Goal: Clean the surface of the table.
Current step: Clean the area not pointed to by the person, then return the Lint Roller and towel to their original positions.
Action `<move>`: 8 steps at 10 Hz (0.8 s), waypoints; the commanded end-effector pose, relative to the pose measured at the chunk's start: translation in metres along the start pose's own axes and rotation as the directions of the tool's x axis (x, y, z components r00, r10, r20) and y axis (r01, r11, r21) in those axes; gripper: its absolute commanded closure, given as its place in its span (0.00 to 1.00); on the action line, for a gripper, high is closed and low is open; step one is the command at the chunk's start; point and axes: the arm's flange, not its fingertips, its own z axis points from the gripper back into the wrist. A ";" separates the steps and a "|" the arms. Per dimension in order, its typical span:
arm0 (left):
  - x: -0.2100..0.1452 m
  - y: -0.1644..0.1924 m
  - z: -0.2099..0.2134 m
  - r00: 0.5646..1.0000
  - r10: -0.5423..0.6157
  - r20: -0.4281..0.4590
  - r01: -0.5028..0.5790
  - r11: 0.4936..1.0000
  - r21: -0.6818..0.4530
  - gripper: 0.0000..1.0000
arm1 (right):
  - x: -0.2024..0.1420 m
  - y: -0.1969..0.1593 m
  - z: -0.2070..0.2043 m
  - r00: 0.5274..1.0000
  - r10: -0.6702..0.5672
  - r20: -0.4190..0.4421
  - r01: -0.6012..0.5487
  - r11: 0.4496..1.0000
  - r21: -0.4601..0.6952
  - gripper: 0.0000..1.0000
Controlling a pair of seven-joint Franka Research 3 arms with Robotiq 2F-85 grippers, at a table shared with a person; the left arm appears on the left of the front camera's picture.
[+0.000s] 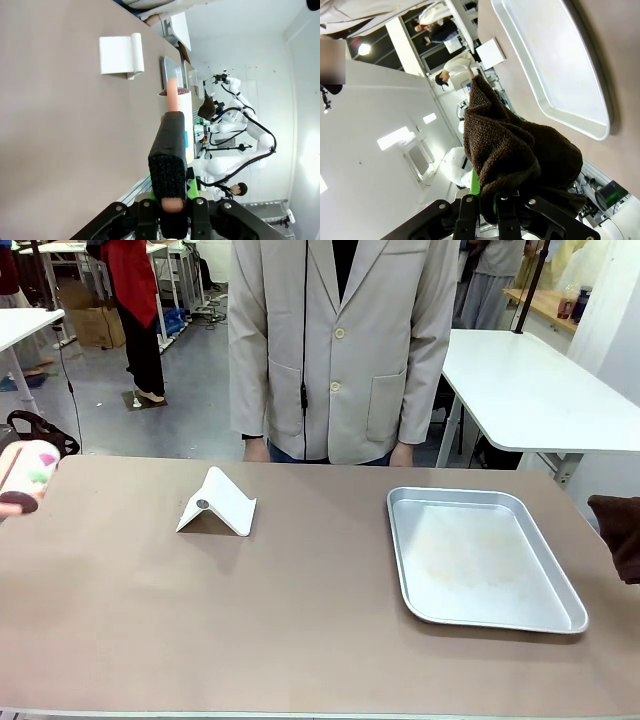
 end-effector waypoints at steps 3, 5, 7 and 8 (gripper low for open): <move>-0.010 0.014 0.003 1.000 0.018 -0.004 -0.018 1.000 -0.013 0.78 | -0.005 0.006 0.000 1.000 -0.007 -0.011 0.007 1.000 -0.002 0.89; -0.010 0.014 0.003 1.000 0.018 -0.004 -0.018 1.000 -0.013 0.78 | -0.005 0.006 0.000 1.000 -0.007 -0.011 0.007 1.000 -0.002 0.89; -0.010 0.014 0.003 1.000 0.018 -0.004 -0.018 1.000 -0.013 0.78 | -0.005 0.006 0.000 1.000 -0.007 -0.011 0.007 1.000 -0.002 0.89; -0.010 0.014 0.003 1.000 0.018 -0.004 -0.018 1.000 -0.013 0.78 | -0.005 0.006 0.000 1.000 -0.007 -0.011 0.007 1.000 -0.002 0.89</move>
